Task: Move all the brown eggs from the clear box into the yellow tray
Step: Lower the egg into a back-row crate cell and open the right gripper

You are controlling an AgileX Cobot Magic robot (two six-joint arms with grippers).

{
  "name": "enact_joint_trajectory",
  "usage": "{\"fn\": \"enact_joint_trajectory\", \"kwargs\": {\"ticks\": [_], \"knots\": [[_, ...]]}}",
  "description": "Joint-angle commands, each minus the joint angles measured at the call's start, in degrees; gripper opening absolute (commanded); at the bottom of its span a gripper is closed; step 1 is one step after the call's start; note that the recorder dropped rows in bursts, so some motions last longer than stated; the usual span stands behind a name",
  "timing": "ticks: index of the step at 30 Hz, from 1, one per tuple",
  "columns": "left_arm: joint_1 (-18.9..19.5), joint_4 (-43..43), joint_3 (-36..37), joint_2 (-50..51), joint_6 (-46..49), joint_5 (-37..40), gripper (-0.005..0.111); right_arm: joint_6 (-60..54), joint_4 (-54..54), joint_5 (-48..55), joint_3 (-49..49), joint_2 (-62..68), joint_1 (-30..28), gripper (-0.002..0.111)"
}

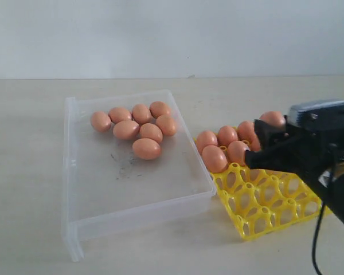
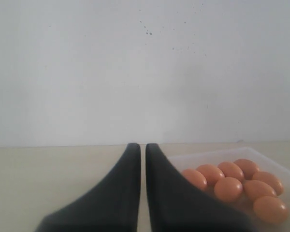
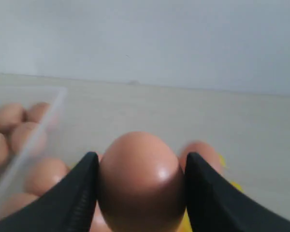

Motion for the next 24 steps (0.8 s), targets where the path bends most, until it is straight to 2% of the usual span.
{"fn": "enact_joint_trajectory", "kwargs": {"ticks": [1, 4, 7, 10, 18, 24], "knots": [[-0.16, -0.26, -0.13, 0.23, 0.26, -0.90, 0.004, 3.84, -6.91, -1.63, 3.34, -0.51, -9.99, 0.000], [-0.16, -0.26, -0.13, 0.23, 0.26, -0.90, 0.004, 9.30, -19.91, 2.82, 1.18, -0.51, -19.19, 0.000], [-0.16, -0.26, -0.13, 0.23, 0.26, -0.90, 0.004, 16.73, -39.45, 8.38, -3.55, 0.13, -27.99, 0.000], [-0.16, -0.26, -0.13, 0.23, 0.26, -0.90, 0.004, 23.31, -52.40, 6.88, -7.33, 2.33, -33.15, 0.000], [-0.16, -0.26, -0.13, 0.23, 0.26, -0.90, 0.004, 19.07, -53.43, -1.63, -9.98, 13.56, -34.71, 0.000], [-0.16, -0.26, -0.13, 0.23, 0.26, -0.90, 0.004, 14.01, -50.54, -1.63, -10.08, 16.23, -34.71, 0.000]]}}
